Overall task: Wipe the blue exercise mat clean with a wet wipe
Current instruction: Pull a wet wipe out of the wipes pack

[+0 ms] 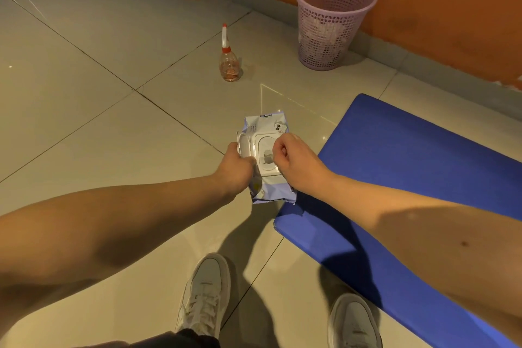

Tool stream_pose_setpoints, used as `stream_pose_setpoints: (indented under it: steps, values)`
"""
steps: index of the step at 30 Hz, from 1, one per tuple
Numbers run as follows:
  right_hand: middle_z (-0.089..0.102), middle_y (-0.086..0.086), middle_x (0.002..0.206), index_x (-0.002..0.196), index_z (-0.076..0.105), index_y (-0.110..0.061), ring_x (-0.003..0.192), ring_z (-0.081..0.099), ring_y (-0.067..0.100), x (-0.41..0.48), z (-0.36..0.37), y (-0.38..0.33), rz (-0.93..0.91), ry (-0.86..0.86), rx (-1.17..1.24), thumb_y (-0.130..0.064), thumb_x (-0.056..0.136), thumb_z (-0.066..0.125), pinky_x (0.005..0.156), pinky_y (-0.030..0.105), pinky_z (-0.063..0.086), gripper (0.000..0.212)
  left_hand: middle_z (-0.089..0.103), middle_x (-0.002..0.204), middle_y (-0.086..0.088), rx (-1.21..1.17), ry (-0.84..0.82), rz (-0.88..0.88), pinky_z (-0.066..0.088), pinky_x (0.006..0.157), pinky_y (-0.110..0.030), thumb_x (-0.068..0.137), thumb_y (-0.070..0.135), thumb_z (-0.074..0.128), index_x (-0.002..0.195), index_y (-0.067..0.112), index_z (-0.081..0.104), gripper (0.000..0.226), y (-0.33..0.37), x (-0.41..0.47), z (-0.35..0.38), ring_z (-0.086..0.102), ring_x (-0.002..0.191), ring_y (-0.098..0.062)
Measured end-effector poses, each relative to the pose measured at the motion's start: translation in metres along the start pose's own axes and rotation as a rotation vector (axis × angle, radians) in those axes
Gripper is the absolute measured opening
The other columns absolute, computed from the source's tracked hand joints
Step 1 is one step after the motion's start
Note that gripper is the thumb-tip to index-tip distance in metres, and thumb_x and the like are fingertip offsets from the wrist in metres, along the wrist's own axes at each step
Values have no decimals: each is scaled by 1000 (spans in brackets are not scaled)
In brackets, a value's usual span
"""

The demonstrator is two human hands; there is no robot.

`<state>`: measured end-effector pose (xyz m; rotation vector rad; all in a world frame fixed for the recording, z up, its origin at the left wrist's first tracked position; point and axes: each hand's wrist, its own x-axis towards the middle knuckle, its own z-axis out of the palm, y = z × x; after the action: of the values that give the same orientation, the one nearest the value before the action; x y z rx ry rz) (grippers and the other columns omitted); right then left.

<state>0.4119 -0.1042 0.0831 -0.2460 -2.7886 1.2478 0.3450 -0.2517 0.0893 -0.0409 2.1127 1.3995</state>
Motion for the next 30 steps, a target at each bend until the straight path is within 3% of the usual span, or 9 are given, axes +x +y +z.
stream_pose_setpoints:
  steps: [4,9,14,17,21,24,30]
  values:
    - [50,-5,85,92,52,-15,68,43,4,6,-5,0,65,72,92,-14,104,46,60,15,36,13,59,105,-10,64,15,41,57,86,-48,96,3,45,116,19,41,25,-2,-2,-5,61,91,-25]
    - [66,-1,85,91,70,-12,79,60,15,13,-8,4,133,78,-28,-25,101,61,71,31,48,19,60,110,-16,161,-13,117,58,81,-51,97,5,41,125,12,42,28,-2,-8,-8,64,96,-31]
    - [68,-7,76,75,71,-17,76,63,13,9,-2,-2,232,30,-96,-32,86,78,68,32,53,20,58,98,-12,193,-42,145,55,72,-42,99,7,42,121,12,41,23,-2,-8,-4,58,81,-23]
    - [69,-7,85,81,72,-20,83,63,16,6,1,-4,269,-2,-196,-36,80,83,71,34,54,20,60,104,-16,201,-42,147,55,73,-42,98,7,43,121,12,42,23,-2,-9,-3,59,84,-24]
    - [71,-2,84,80,72,-20,83,65,20,5,2,-5,305,5,-266,-33,86,79,71,33,52,16,60,112,-22,204,-67,155,55,86,-55,98,8,43,121,12,42,24,-1,-12,1,63,101,-38]
    - [71,-1,84,79,70,-20,83,64,21,6,2,-4,278,-3,-290,-30,92,73,69,31,48,16,60,114,-21,217,-80,154,54,89,-56,98,9,43,123,12,42,24,-1,-13,2,61,105,-39]
    - [61,-7,74,68,60,-21,76,59,17,3,-1,-5,155,-22,-160,-15,86,65,67,34,51,19,59,110,-19,202,-36,119,55,81,-48,98,6,42,120,12,41,23,-1,-9,-1,60,89,-27]
